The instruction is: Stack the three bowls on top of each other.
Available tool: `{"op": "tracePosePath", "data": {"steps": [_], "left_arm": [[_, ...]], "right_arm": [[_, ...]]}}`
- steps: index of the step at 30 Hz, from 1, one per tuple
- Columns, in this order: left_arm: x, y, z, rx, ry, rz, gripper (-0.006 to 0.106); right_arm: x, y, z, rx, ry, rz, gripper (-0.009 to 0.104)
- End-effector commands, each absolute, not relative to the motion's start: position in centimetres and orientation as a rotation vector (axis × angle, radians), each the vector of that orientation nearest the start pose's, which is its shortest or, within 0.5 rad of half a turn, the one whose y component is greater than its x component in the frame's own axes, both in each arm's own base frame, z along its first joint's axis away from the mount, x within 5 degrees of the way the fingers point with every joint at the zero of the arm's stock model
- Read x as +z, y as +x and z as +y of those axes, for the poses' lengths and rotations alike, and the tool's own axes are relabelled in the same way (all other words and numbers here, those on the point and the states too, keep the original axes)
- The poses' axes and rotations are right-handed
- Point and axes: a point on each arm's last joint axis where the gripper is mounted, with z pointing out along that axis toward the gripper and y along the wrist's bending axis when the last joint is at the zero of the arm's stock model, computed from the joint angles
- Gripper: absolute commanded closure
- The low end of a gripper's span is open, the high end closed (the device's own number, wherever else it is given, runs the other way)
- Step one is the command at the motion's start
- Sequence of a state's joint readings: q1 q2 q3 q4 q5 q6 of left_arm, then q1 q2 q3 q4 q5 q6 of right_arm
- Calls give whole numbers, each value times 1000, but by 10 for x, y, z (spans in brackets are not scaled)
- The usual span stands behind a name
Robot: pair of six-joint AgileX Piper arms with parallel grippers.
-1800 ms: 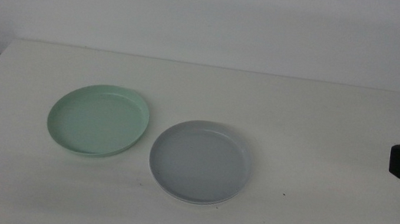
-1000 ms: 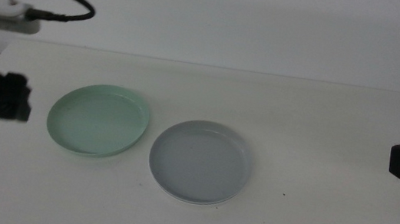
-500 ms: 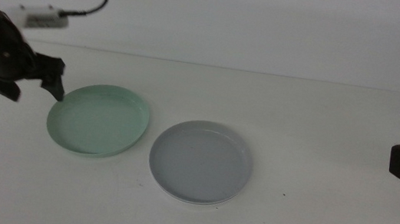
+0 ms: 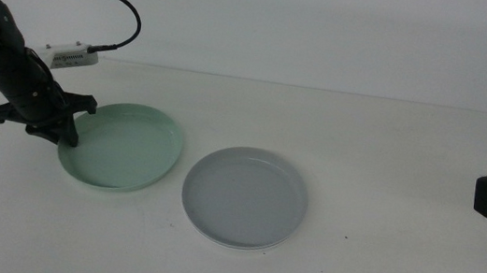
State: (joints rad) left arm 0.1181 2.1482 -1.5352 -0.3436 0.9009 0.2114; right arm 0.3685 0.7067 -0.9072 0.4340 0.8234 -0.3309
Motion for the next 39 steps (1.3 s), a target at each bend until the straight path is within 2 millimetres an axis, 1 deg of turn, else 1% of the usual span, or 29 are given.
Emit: {"op": "tracePosePath", "data": {"steps": [1,2,4,6,7,8,9,11,12,13,14,16,18,21,24,30,34,37,39], "left_arm": [[143,428,25,-414,-151,2951,95],[149,427,26,-416,-164,2945,102],[172,424,25,-410,-151,2904,102],[205,418,23,-395,-129,2836,102],[221,415,20,-396,-113,2804,102],[241,409,16,-399,-97,2766,102],[261,402,8,-414,-68,2731,102],[292,387,-13,-442,2,2683,102],[304,380,-27,-451,43,2661,102],[312,374,-39,-460,71,2646,102],[316,370,-54,-463,117,2641,102],[313,369,-82,-479,176,2640,102],[299,370,-110,-501,220,2654,102],[275,374,-138,-520,267,2705,102],[251,377,-155,-529,270,2766,102],[218,382,-161,-508,277,2852,102],[205,384,-163,-505,268,2880,101],[203,386,-164,-525,249,2875,95],[206,386,-163,-513,247,2864,86]], "right_arm": [[387,103,69,525,-593,1979,3],[387,103,69,529,-587,1981,3],[387,103,69,531,-584,1983,3],[387,103,69,531,-584,1983,3],[387,103,69,531,-584,1983,3],[387,103,69,531,-584,1983,3],[387,103,69,531,-584,1983,3],[387,103,69,531,-584,1983,3],[387,103,69,531,-584,1983,3],[387,103,69,531,-584,1983,3],[387,103,69,531,-584,1983,3],[387,103,69,531,-584,1983,3],[387,103,69,531,-584,1983,3],[387,103,69,531,-584,1983,3],[387,103,69,531,-584,1983,3],[387,103,69,531,-584,1983,3],[387,103,69,531,-584,1983,3],[387,103,69,531,-584,1983,3],[387,103,69,531,-584,1983,3]]}}
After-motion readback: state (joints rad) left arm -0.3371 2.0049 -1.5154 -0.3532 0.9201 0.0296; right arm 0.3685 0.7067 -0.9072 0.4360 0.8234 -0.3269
